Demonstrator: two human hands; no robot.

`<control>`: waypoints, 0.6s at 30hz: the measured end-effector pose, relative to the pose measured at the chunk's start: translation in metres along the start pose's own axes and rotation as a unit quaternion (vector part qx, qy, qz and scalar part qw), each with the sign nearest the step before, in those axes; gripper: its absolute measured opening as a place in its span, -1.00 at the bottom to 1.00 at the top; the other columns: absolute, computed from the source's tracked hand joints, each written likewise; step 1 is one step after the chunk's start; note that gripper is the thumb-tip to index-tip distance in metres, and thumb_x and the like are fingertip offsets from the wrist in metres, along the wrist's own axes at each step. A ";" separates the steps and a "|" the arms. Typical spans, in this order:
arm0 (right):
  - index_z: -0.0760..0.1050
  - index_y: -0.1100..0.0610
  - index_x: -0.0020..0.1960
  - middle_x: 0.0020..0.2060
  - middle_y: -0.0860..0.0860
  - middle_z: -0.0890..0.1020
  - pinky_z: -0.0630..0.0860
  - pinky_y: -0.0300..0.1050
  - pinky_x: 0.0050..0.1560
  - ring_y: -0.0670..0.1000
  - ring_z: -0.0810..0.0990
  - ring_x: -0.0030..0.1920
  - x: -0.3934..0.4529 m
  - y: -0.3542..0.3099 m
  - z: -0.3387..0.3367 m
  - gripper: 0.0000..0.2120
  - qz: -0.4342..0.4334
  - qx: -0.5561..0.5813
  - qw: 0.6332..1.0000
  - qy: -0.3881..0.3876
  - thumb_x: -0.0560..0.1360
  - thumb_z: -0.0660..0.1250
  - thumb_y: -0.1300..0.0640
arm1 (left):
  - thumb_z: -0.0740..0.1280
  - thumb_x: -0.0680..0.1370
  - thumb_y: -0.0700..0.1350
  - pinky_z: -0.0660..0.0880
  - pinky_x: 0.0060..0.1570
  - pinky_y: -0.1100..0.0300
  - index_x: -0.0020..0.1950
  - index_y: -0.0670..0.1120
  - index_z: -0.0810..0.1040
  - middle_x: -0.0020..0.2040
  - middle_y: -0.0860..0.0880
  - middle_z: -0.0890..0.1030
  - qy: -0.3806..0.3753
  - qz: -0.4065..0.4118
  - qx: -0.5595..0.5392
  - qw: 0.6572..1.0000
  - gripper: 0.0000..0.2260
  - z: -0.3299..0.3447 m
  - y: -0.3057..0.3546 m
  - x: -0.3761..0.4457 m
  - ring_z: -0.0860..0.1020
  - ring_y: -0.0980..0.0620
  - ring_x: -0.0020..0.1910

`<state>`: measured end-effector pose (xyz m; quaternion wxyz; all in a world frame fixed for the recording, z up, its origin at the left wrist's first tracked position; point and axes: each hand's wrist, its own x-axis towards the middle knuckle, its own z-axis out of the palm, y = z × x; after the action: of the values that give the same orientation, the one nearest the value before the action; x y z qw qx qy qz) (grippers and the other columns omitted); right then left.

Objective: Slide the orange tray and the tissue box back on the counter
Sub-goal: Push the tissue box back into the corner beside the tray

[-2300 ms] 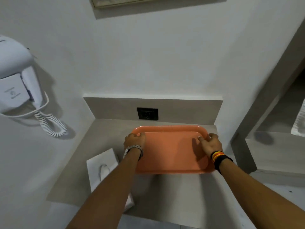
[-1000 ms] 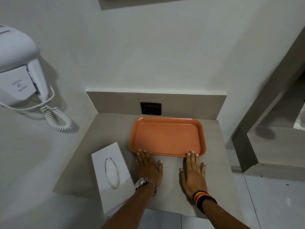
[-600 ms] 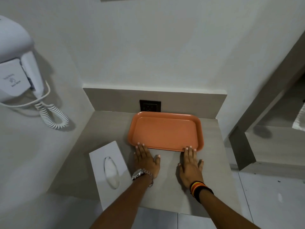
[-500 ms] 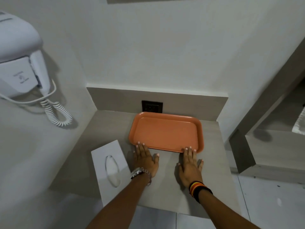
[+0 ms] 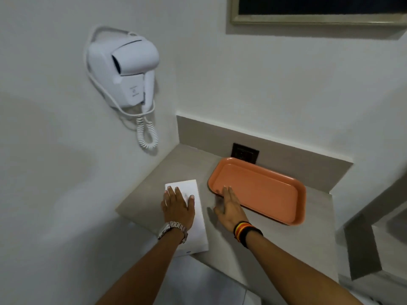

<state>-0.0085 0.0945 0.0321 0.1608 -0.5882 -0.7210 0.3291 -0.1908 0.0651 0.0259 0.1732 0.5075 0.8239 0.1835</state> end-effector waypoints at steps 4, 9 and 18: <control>0.01 0.10 0.65 0.64 0.07 0.12 0.16 0.03 0.57 0.11 0.17 0.61 -0.001 -0.026 0.030 -0.22 0.014 0.118 0.991 -0.056 0.60 0.32 -0.08 | 0.01 0.68 0.18 -0.04 0.62 -0.05 0.65 -0.20 0.05 0.67 -0.18 0.04 -0.003 -0.105 -0.090 0.990 -0.35 -0.011 -0.030 -0.015 0.00 -0.15 0.66; 0.05 0.11 0.65 0.60 0.07 0.25 0.25 0.11 0.56 0.11 0.29 0.56 -0.009 -0.030 0.056 -0.24 0.051 0.198 0.974 -0.099 0.60 0.35 -0.05 | 0.10 0.67 0.16 0.29 0.40 0.10 0.50 -0.18 0.40 0.52 -0.19 0.41 0.011 -0.196 -0.273 0.942 -0.46 -0.012 -0.048 -0.029 0.37 -0.18 0.50; 0.13 0.01 0.59 0.44 0.05 0.47 0.44 0.06 0.40 0.14 0.48 0.38 -0.019 -0.040 0.069 -0.37 0.049 0.253 0.962 -0.090 0.62 0.31 -0.05 | 0.24 0.58 0.15 0.42 0.38 -0.11 0.37 -0.13 0.54 0.34 -0.16 0.58 -0.020 -0.295 -0.424 0.856 -0.52 -0.013 -0.026 -0.023 0.54 -0.22 0.29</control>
<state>-0.0766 0.0530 0.0111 0.2222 -0.5307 -0.5965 0.5596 -0.2076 0.0321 0.0268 0.4341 0.1211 0.7739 0.4450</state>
